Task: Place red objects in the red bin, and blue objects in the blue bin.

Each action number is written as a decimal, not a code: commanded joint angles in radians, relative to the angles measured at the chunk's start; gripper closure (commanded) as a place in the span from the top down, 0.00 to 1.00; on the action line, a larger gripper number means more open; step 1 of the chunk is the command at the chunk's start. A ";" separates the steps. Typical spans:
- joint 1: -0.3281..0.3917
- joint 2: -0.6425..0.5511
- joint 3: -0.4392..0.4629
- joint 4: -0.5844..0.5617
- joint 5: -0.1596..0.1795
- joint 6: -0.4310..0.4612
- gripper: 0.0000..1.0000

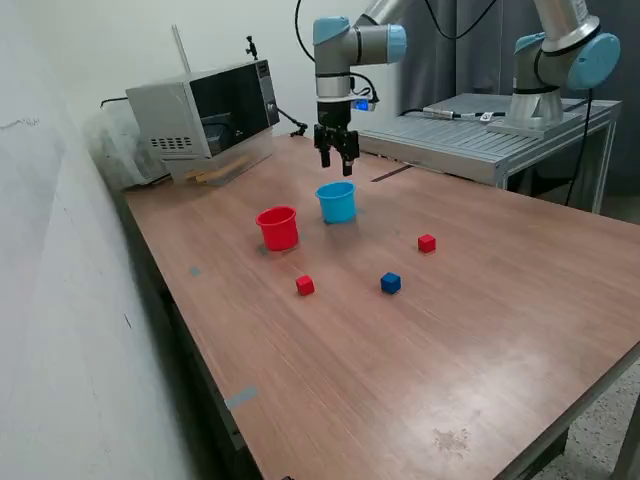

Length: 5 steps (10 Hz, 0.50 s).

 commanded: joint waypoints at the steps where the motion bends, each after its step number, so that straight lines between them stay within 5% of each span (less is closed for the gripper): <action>1: 0.092 -0.060 0.005 0.033 -0.003 0.014 1.00; 3: 0.262 -0.111 0.002 0.117 -0.003 0.020 1.00; 5: 0.422 -0.119 -0.048 0.124 -0.004 0.122 1.00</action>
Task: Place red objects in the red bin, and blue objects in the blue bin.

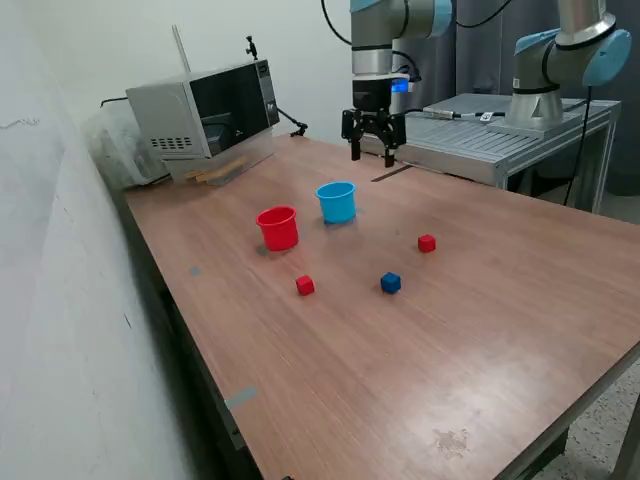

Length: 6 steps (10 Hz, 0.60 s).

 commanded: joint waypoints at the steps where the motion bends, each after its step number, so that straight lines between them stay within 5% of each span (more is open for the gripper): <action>1: 0.222 -0.019 -0.079 0.038 0.000 0.084 1.00; 6: 0.227 0.246 -0.350 0.037 -0.003 0.124 1.00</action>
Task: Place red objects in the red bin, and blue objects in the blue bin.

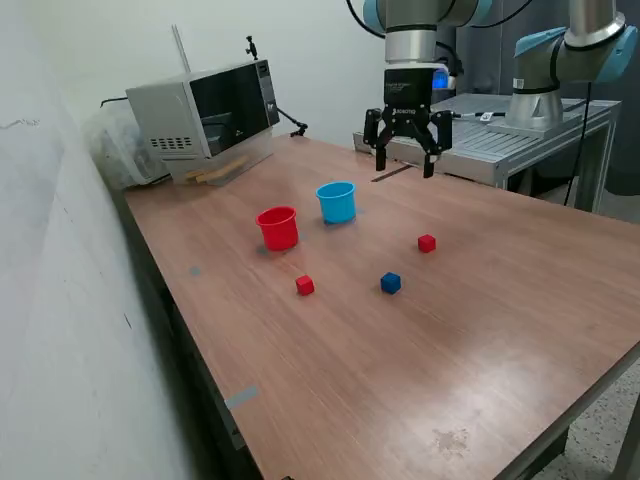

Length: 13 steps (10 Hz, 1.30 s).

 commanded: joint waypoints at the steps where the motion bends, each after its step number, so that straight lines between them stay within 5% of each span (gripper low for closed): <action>1: 0.015 0.188 -0.196 -0.004 -0.004 0.046 1.00; 5: 0.013 0.356 -0.299 -0.034 -0.004 0.115 1.00; 13: 0.015 0.385 -0.219 -0.096 0.005 0.117 1.00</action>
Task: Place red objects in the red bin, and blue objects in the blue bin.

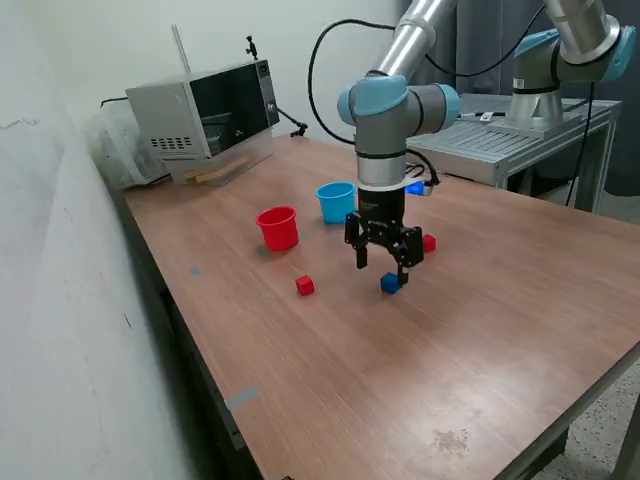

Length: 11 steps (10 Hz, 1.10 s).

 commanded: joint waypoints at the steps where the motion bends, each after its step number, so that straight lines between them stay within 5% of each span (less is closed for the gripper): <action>1: -0.001 0.001 0.044 -0.024 0.005 0.000 1.00; 2: 0.001 0.001 0.050 -0.024 0.008 -0.001 0.00; 8: -0.009 0.000 0.047 -0.017 -0.008 -0.014 0.00; 11: -0.054 -0.243 0.137 0.014 -0.039 -0.016 0.00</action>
